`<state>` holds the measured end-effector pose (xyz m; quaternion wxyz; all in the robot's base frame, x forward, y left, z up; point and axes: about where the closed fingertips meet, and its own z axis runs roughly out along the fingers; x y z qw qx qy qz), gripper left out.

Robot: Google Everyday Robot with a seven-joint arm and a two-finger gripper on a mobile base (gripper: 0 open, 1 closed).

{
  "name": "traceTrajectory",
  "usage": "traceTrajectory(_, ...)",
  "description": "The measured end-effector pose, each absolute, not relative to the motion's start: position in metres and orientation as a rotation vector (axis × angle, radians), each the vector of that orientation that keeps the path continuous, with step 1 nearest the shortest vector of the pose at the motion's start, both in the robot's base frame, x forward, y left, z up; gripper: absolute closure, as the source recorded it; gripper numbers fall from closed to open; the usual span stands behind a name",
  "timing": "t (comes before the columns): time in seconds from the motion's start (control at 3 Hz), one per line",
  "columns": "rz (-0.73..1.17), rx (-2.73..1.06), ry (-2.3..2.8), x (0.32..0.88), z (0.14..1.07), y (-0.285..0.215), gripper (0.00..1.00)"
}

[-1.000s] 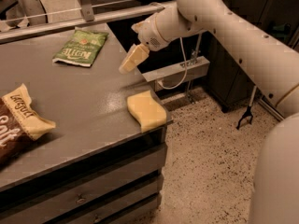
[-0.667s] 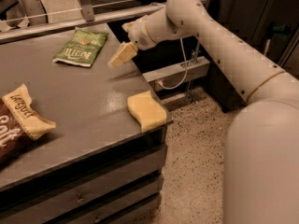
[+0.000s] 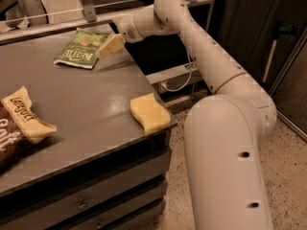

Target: Pick green jalapeno chip bag

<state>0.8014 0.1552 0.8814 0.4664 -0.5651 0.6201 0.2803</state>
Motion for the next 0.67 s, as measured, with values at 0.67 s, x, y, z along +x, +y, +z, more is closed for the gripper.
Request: traceTrajectory(0.67,0.752,-1.356,1.587,0.817,0.857,0.19,0.0)
